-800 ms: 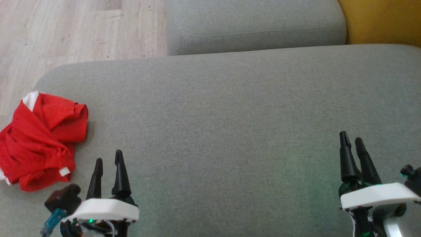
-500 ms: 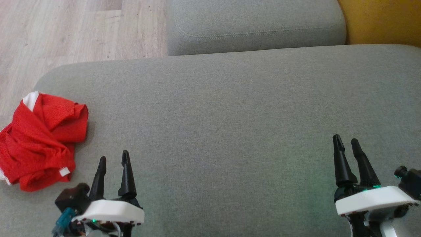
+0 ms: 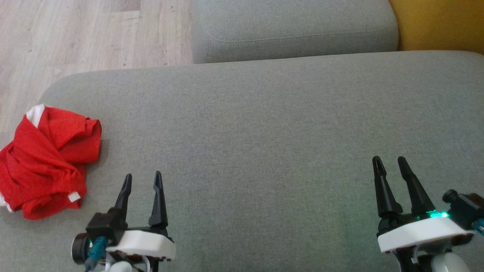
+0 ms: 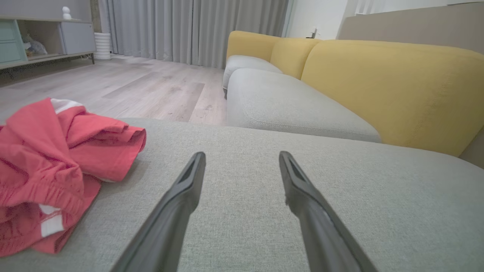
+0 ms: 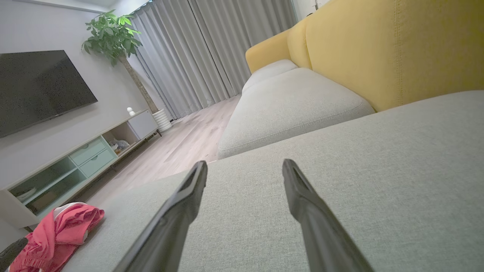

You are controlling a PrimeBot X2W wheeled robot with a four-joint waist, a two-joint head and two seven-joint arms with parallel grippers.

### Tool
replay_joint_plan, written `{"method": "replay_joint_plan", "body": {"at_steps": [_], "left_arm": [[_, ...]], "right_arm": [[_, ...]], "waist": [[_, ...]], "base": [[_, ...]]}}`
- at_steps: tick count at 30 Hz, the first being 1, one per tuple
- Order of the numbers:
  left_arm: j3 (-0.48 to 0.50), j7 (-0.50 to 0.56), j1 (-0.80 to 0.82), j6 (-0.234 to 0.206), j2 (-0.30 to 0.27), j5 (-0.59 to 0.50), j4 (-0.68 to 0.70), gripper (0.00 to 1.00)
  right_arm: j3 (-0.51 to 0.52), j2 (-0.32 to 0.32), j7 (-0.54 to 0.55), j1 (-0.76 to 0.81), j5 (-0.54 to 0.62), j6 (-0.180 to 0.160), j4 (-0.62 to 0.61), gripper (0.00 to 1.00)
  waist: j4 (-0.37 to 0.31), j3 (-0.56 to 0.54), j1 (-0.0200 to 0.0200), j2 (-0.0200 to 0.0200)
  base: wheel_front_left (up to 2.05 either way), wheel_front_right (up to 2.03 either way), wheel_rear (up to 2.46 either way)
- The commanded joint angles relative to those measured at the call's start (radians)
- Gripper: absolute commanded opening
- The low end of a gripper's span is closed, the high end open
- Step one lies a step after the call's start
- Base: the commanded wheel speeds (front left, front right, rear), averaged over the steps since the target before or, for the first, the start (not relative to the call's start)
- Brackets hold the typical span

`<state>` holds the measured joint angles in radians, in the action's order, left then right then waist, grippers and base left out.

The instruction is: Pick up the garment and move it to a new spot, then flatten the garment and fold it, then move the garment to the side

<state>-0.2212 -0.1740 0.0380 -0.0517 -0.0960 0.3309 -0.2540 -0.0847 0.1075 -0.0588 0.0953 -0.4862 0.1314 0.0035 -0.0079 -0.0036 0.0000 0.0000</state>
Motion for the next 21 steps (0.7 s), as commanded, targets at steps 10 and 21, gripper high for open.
{"method": "replay_joint_plan", "body": {"at_steps": [10, 21], "left_arm": [[0.000, -0.044, 0.058, -0.028, -0.021, -0.123, -0.001, 1.00], [-0.013, -0.076, 0.056, -0.058, -0.013, -0.217, -0.051, 1.00]], "right_arm": [[-0.019, 0.003, -0.006, 0.000, 0.111, -0.001, -0.066, 1.00], [-0.002, -0.022, 0.007, 0.021, 0.193, -0.001, -0.078, 1.00]], "waist": [[-0.002, -0.001, 0.0000, 0.0000], [-0.001, -0.002, 0.0000, 0.0000]], "base": [[0.00, 0.00, 0.00], [0.00, 0.00, 0.00]]}}
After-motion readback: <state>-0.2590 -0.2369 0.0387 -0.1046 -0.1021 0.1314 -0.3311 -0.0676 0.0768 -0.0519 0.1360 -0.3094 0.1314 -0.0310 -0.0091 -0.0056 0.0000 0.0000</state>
